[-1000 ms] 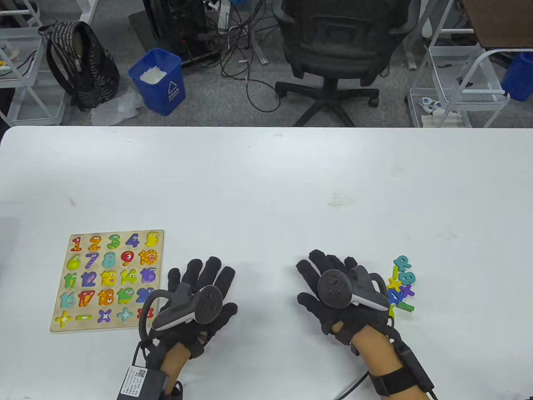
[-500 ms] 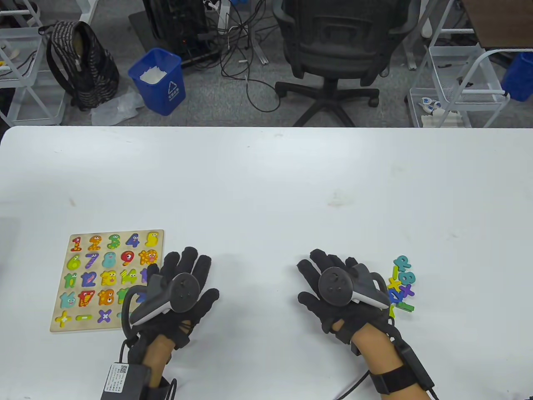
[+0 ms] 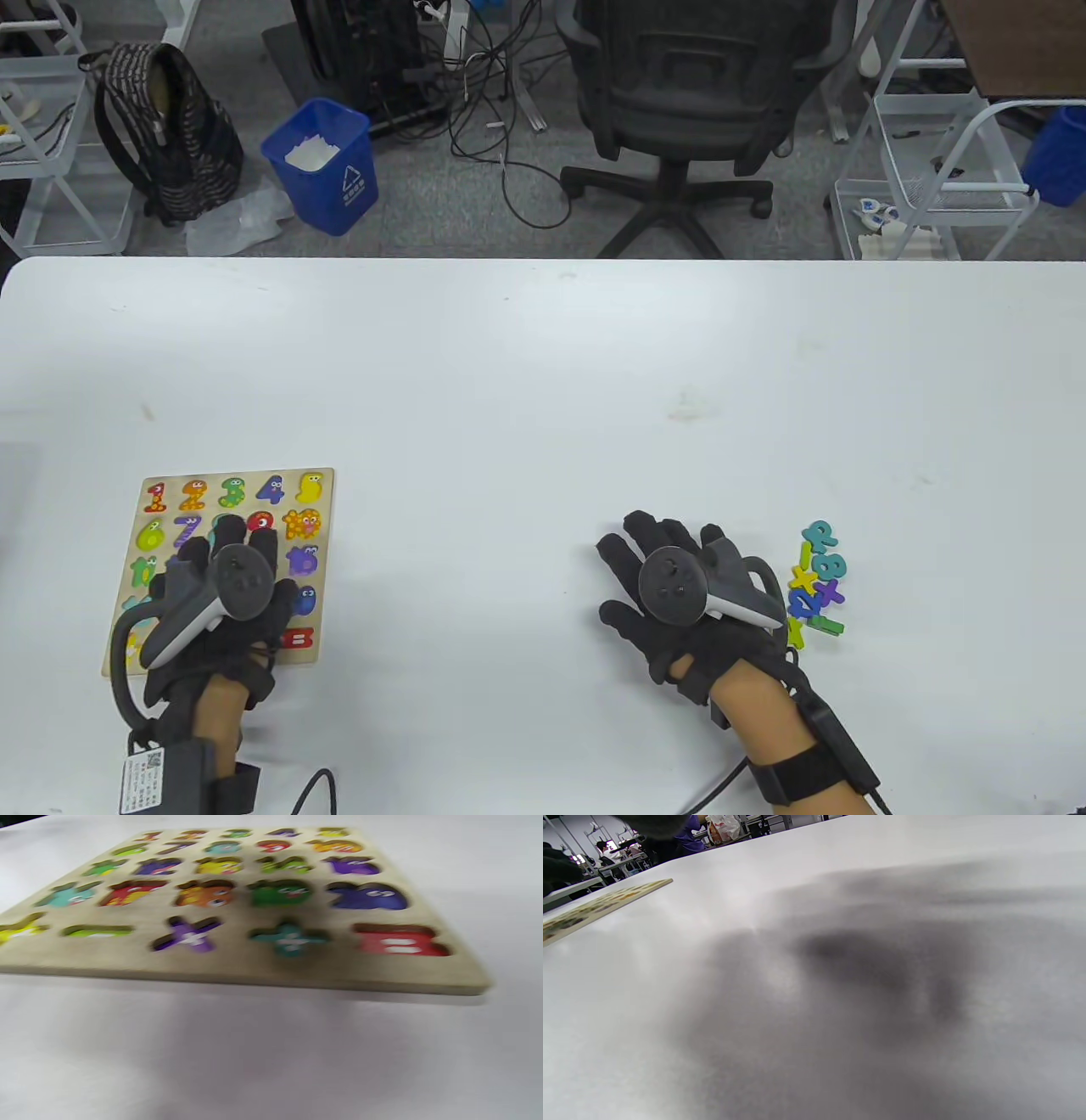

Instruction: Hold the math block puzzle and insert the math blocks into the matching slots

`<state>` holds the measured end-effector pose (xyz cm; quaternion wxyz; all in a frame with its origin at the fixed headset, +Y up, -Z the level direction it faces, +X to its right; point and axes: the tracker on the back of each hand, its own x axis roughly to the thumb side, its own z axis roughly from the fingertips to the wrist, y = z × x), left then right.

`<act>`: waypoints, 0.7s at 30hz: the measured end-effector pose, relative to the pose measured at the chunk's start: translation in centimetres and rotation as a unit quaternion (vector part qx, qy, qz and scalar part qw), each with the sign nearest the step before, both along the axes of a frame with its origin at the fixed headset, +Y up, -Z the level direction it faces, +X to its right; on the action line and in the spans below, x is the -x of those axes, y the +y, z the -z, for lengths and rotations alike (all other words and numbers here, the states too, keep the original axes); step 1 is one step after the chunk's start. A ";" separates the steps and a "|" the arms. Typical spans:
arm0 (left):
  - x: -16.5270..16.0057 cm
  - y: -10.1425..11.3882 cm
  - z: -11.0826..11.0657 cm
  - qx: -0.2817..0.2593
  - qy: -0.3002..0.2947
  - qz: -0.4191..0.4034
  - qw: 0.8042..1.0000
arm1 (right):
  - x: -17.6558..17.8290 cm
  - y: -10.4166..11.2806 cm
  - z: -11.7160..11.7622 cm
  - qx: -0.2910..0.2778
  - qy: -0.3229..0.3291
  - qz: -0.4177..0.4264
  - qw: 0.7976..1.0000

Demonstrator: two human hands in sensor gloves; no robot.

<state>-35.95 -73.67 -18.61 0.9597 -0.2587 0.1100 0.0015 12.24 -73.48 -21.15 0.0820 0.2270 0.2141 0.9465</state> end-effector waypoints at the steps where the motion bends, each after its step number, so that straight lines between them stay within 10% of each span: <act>1: 0.6 -0.2 -0.1 0.007 0.006 0.005 1.000 | 0.1 0.0 0.0 0.001 0.003 0.000 1.000; 21: -1.6 -2.1 1.1 0.054 -0.079 0.058 0.994 | -1.6 0.3 0.5 0.012 -0.032 0.022 0.999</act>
